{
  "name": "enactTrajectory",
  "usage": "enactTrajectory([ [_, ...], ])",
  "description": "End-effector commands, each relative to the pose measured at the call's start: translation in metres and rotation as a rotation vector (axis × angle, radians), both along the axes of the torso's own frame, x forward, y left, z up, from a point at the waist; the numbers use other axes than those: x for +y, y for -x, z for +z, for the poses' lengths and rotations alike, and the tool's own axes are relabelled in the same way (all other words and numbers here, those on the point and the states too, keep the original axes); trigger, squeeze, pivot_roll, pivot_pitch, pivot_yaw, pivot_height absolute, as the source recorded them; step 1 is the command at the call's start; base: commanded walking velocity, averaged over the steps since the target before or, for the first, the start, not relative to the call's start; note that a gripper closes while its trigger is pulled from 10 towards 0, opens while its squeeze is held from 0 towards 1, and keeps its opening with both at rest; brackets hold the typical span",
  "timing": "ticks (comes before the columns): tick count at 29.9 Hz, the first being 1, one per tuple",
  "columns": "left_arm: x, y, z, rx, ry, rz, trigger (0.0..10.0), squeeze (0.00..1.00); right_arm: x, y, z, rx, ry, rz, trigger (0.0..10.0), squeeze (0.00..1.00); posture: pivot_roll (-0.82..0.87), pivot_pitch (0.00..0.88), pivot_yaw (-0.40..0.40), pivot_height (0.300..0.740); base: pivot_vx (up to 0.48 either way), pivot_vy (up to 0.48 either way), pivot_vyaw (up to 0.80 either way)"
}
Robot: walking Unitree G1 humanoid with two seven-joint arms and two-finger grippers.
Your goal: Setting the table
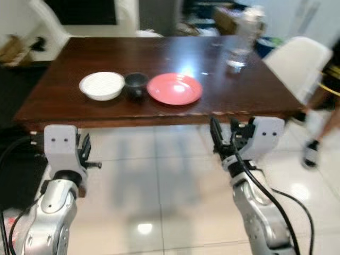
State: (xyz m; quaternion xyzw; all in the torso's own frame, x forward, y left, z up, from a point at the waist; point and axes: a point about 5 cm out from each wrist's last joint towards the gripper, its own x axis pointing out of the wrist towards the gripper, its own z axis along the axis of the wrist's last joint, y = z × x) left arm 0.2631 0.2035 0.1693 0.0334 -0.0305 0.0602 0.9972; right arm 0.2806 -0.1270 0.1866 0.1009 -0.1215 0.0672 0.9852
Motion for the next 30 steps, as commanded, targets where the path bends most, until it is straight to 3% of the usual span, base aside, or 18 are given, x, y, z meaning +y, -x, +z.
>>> enactTrajectory([
  [1, -0.001, 0.001, -0.004, 0.017, -0.004, -0.004, 10.0, 0.0, -0.005, -0.001, -0.003, 0.021, -0.005, -0.015, 10.0, 0.0, -0.03, 0.062, 0.048, 0.74, 0.0, 0.0, -0.8],
  [8, 0.0, 0.001, -0.01, 0.035, 0.006, 0.002, 10.0, 0.0, -0.008, -0.002, -0.012, 0.055, 0.013, -0.027, 10.0, 0.0, -0.03, 0.063, 0.047, 0.74, 0.0, 0.0, -0.8],
  [17, 0.006, 0.002, -0.029, 0.096, -0.003, 0.015, 10.0, 0.0, -0.025, -0.001, -0.048, 0.174, 0.084, -0.081, 10.0, 0.0, -0.03, 0.065, 0.049, 0.74, 0.0, 0.0, -0.8],
  [25, 0.012, 0.006, -0.053, 0.174, -0.02, 0.025, 10.0, 0.0, -0.042, 0.005, -0.094, 0.315, 0.175, -0.113, 10.0, 0.0, -0.03, 0.066, 0.049, 0.74, 0.0, 0.0, -0.8],
  [30, 0.02, 0.01, -0.08, 0.26, -0.004, 0.048, 10.0, 0.0, -0.055, 0.019, -0.137, 0.457, 0.252, -0.116, 10.0, 0.0, -0.02, 0.067, 0.047, 0.74, 0.0, 0.0, -0.8],
])
